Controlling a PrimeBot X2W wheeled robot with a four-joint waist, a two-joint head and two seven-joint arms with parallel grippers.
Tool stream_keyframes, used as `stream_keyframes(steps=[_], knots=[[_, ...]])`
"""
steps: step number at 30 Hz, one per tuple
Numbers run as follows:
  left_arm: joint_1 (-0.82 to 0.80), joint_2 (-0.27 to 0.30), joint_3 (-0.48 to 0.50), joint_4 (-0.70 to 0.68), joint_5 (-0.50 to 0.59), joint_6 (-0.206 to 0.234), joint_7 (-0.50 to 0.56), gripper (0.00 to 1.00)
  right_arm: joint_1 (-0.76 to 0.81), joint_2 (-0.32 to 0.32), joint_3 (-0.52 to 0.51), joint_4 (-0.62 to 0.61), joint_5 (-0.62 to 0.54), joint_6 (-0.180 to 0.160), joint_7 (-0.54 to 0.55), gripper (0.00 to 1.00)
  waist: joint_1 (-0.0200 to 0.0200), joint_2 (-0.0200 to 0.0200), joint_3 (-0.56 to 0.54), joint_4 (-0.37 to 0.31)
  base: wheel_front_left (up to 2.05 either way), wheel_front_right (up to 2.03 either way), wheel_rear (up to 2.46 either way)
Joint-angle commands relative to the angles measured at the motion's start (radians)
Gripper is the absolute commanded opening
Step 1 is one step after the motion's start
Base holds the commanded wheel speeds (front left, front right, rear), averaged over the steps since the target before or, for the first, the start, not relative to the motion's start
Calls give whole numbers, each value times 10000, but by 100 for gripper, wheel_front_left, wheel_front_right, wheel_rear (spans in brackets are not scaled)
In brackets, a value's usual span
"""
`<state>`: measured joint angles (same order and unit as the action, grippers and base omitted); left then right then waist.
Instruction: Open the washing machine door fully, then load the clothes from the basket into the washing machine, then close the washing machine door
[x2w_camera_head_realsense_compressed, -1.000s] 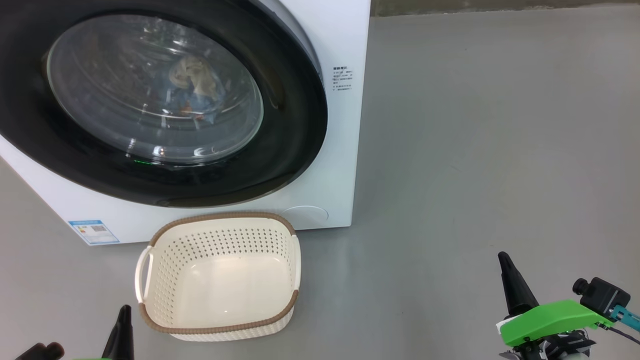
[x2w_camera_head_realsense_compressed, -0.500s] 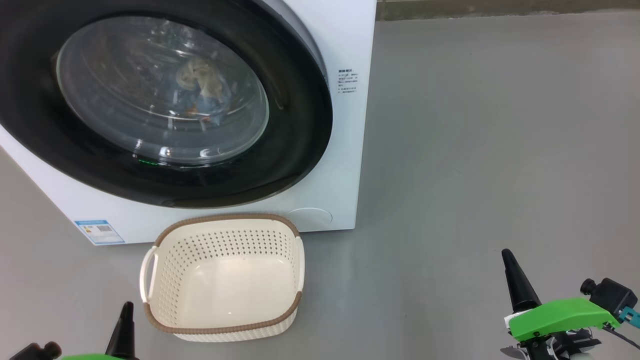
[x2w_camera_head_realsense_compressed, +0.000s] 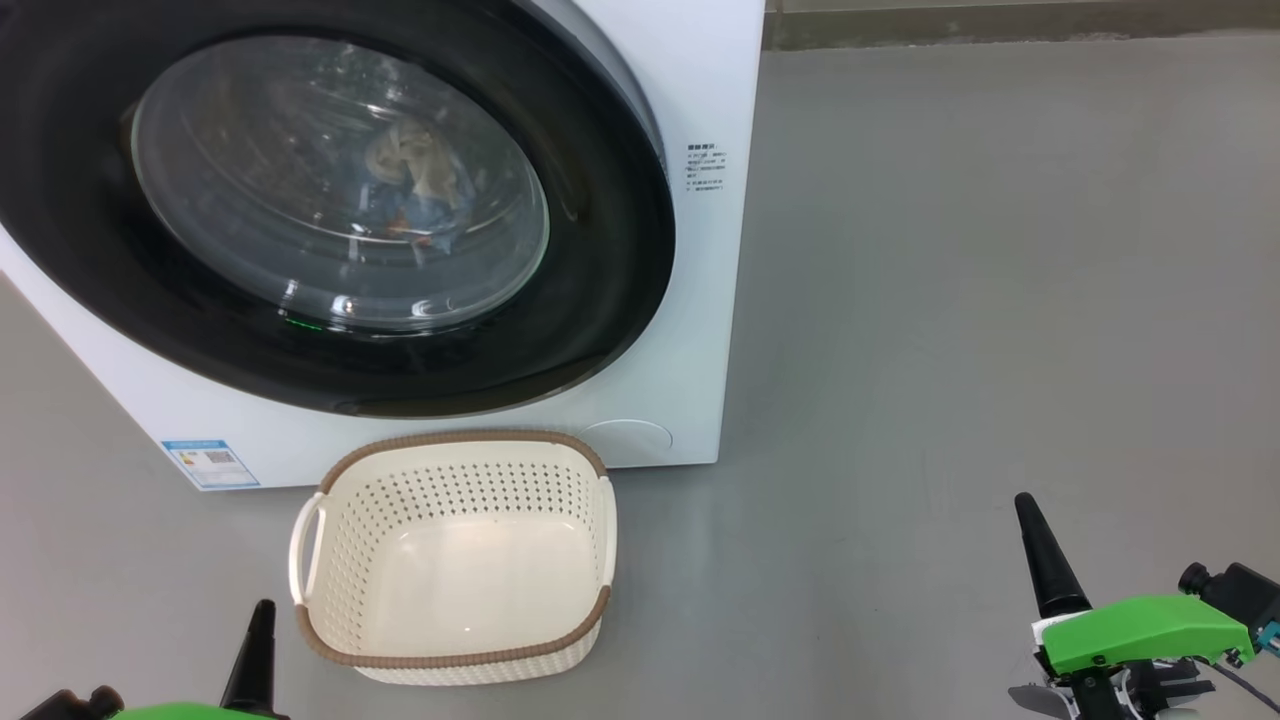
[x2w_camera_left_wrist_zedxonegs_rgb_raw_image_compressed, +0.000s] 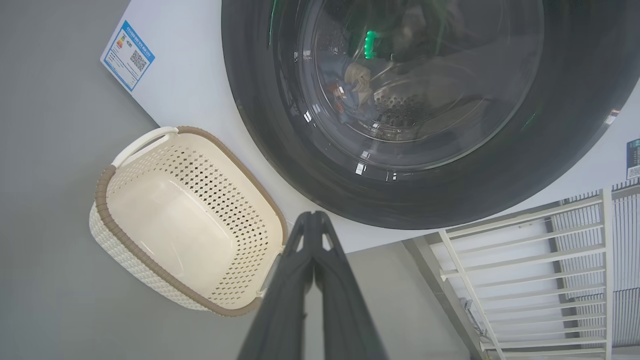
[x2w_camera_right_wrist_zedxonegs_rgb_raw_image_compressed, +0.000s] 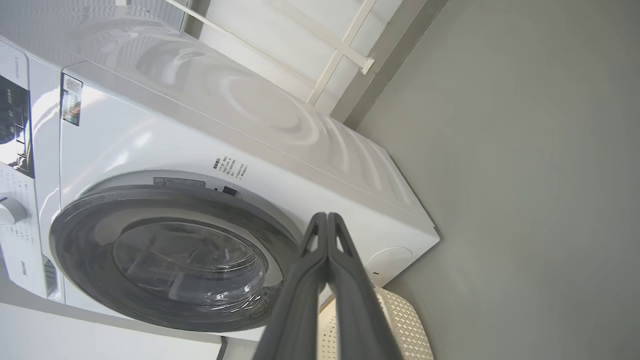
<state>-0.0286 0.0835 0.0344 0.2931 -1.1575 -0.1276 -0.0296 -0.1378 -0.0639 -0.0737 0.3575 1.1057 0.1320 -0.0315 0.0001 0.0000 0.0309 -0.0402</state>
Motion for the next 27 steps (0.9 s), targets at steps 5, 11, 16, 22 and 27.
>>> stream_keyframes(steps=[5, 11, 16, 22, 27], knots=[[-517, 91, 328, -296, -580, 0, 178, 0, 34, -5, 53, -393, 701, -8, 193, 0, 0, 0, -35, 45, 0, 0, 0], [-566, 32, 396, -315, -1130, -2, 355, 0, 59, 15, -13, -486, 1306, -9, 371, 0, 0, 0, -73, 95, 0, 0, 0], [-608, -17, 452, -330, -1588, -4, 503, 0, 81, 31, -69, -564, 1811, -9, 519, 0, 0, 0, -105, 137, 0, 0, 0], [-657, -76, 520, -349, -2135, -5, 679, 0, 106, 51, -135, -658, 2413, -10, 696, 0, 0, 0, -143, 187, 0, 0, 0], [-699, -126, 576, -365, -2593, -7, 826, 0, 127, 68, -190, -736, 2917, -11, 844, 0, 0, 0, -175, 229, 0, 0, 0]])
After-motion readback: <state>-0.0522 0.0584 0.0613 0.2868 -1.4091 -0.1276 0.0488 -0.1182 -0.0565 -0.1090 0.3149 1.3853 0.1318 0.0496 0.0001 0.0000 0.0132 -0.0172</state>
